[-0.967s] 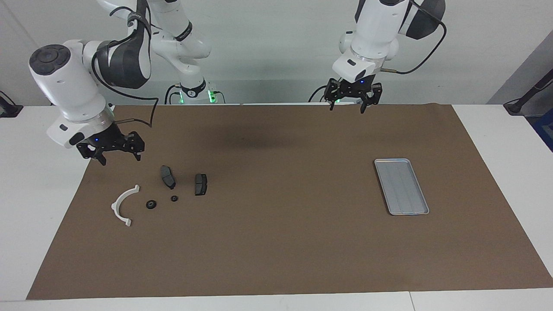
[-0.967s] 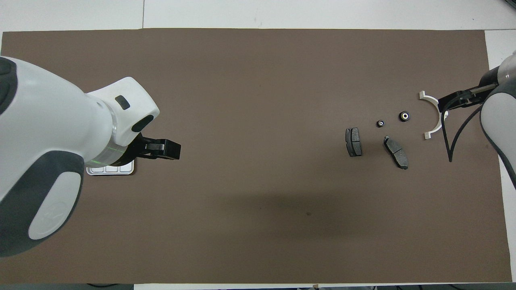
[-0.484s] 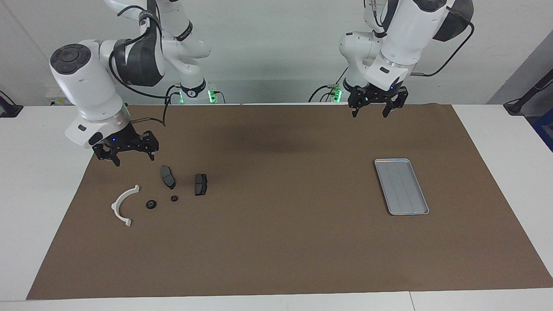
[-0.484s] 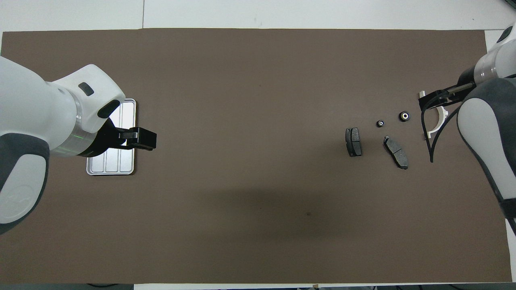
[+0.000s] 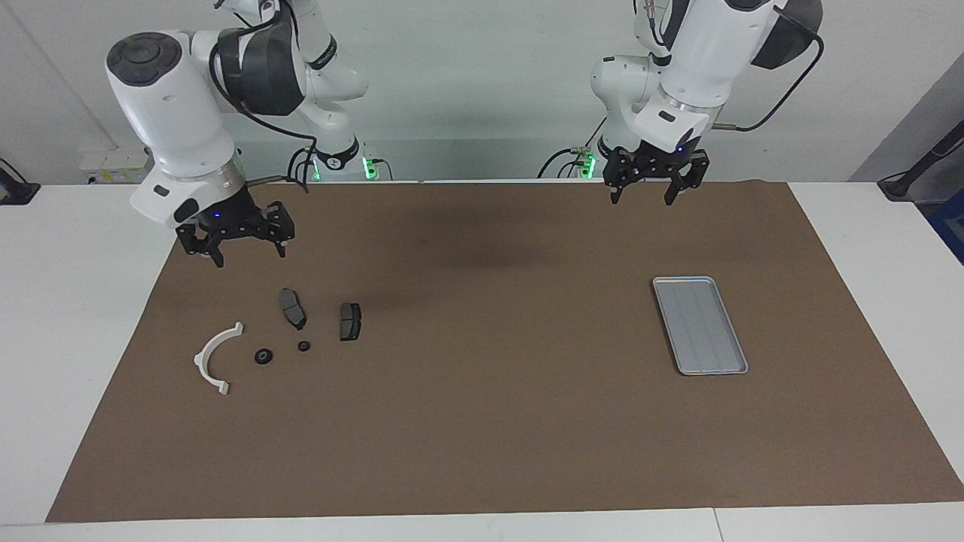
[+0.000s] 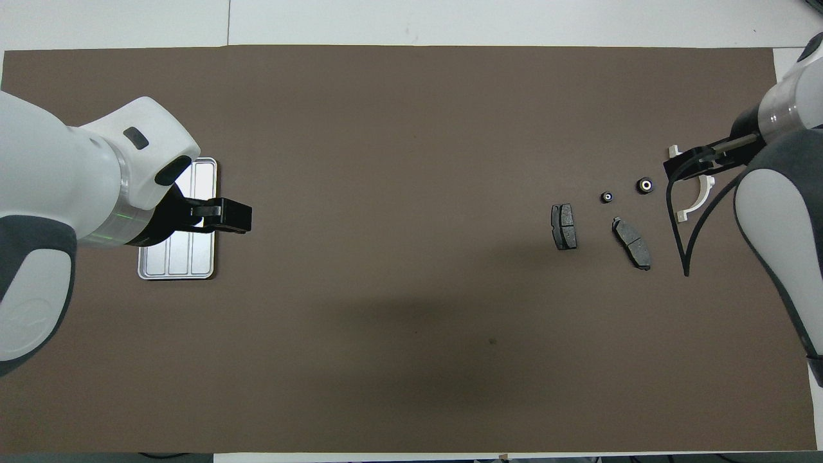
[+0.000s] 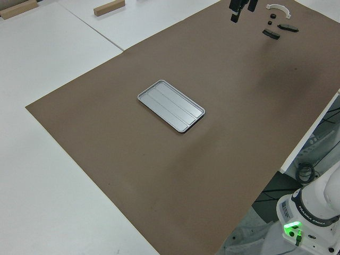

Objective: Place bearing gear from tray to pile

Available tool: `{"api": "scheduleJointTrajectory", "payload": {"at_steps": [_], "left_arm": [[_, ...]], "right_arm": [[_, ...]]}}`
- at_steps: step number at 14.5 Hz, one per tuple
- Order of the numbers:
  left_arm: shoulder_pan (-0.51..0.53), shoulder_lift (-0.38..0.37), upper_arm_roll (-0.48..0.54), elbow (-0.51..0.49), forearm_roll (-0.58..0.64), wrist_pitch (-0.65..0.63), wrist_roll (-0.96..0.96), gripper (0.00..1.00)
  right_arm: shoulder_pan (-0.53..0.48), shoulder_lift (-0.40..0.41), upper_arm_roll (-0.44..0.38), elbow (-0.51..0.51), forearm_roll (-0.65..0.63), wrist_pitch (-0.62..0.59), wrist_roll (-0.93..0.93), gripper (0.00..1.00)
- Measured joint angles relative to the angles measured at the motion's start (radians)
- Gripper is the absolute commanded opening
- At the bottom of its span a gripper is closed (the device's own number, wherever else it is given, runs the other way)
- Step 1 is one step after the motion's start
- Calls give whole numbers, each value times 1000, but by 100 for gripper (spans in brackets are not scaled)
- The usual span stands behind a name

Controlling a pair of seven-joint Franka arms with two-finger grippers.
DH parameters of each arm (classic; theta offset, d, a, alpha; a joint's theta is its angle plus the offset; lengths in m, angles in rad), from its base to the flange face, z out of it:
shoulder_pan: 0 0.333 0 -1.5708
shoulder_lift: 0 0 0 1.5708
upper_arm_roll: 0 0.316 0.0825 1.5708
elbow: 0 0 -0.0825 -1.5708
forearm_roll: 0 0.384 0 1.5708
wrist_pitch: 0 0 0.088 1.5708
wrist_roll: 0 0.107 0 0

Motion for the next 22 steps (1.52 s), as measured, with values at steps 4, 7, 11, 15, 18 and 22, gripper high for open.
{"api": "scheduleJointTrajectory", "payload": {"at_steps": [4,7,11,15,18,22], "left_arm": [[101,0,6,2,2,13,124,100],[187,0,10,4,2,29,238,100],[256,0,11,7,2,33,311,100],[256,0,8,11,2,33,310,100],[256,-1,10,21,2,34,309,100],[257,-1,31,27,2,34,309,100]], "right_arm": [[-17,-49,-27,-27,0,-41,-2,100],[-22,-55,-30,-40,0,-67,-3,100],[-21,-55,-30,-42,30,-111,-3,100],[-29,-60,-31,-40,43,-111,13,100],[-29,-64,-31,-39,43,-111,18,100],[-29,-65,-31,-39,43,-106,27,100]]}}
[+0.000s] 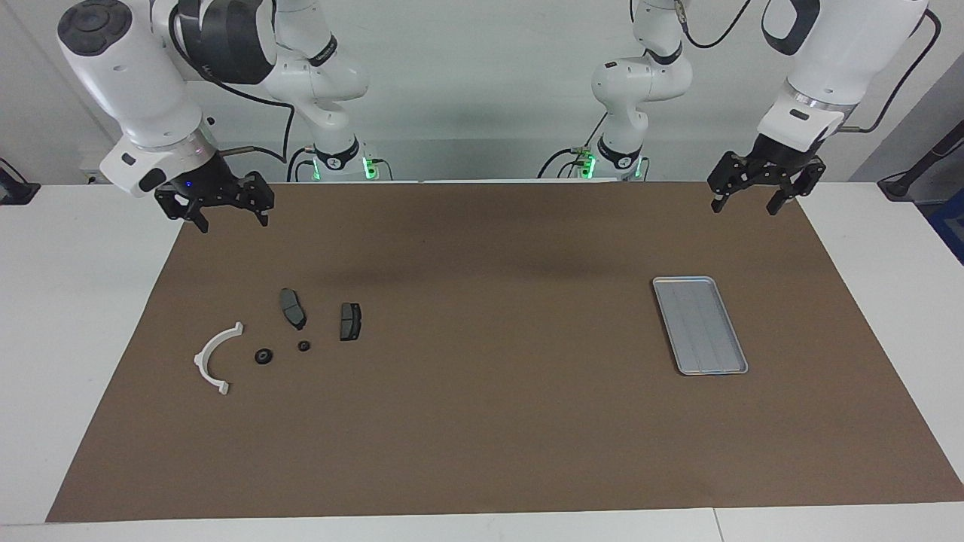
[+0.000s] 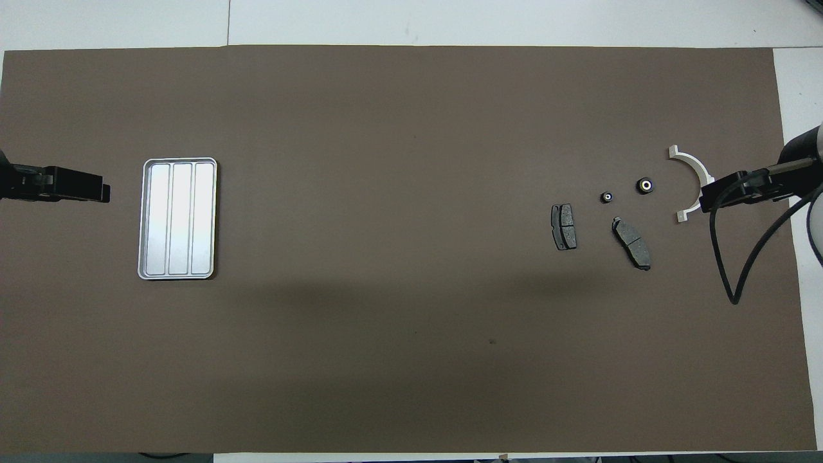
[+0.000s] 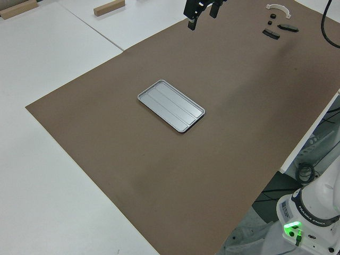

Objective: Place bearing gear from tray to pile

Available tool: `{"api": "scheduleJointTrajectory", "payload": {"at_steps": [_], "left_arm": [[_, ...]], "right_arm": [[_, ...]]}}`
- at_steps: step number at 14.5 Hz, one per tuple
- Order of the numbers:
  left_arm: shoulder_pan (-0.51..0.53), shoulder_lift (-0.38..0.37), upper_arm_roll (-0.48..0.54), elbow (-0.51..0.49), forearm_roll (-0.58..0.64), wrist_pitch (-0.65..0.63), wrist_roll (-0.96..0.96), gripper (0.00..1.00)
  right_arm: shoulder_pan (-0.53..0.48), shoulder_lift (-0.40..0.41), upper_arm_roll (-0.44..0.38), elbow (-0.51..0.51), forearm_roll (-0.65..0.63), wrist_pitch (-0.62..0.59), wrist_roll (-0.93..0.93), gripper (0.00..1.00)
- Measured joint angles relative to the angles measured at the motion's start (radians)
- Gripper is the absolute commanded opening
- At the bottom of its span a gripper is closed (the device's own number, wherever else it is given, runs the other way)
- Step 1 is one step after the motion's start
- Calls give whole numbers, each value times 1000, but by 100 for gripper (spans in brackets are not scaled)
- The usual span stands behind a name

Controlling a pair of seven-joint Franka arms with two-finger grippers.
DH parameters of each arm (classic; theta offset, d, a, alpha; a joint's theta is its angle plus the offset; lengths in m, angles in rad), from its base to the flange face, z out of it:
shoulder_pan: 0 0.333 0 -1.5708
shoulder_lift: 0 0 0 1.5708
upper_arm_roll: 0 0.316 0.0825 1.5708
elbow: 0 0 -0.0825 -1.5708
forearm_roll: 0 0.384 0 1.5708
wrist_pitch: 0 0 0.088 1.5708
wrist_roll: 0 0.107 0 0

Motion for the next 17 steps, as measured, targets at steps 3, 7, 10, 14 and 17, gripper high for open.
{"api": "scheduleJointTrajectory", "payload": {"at_steps": [3,7,10,14,17], "left_arm": [[0,0,2,6,0,2,-4,100],[-1,-1,0,22,0,2,-39,100],[-8,-1,-2,23,0,2,-63,100],[-144,-1,143,23,0,2,-64,100],[-164,-1,174,24,0,2,-64,100]], "right_arm": [[0,0,0,0,0,0,25,100],[0,0,0,0,0,0,30,100],[0,0,0,0,0,0,31,100],[0,0,1,0,0,0,31,100],[1,0,1,0,0,0,31,100]]}}
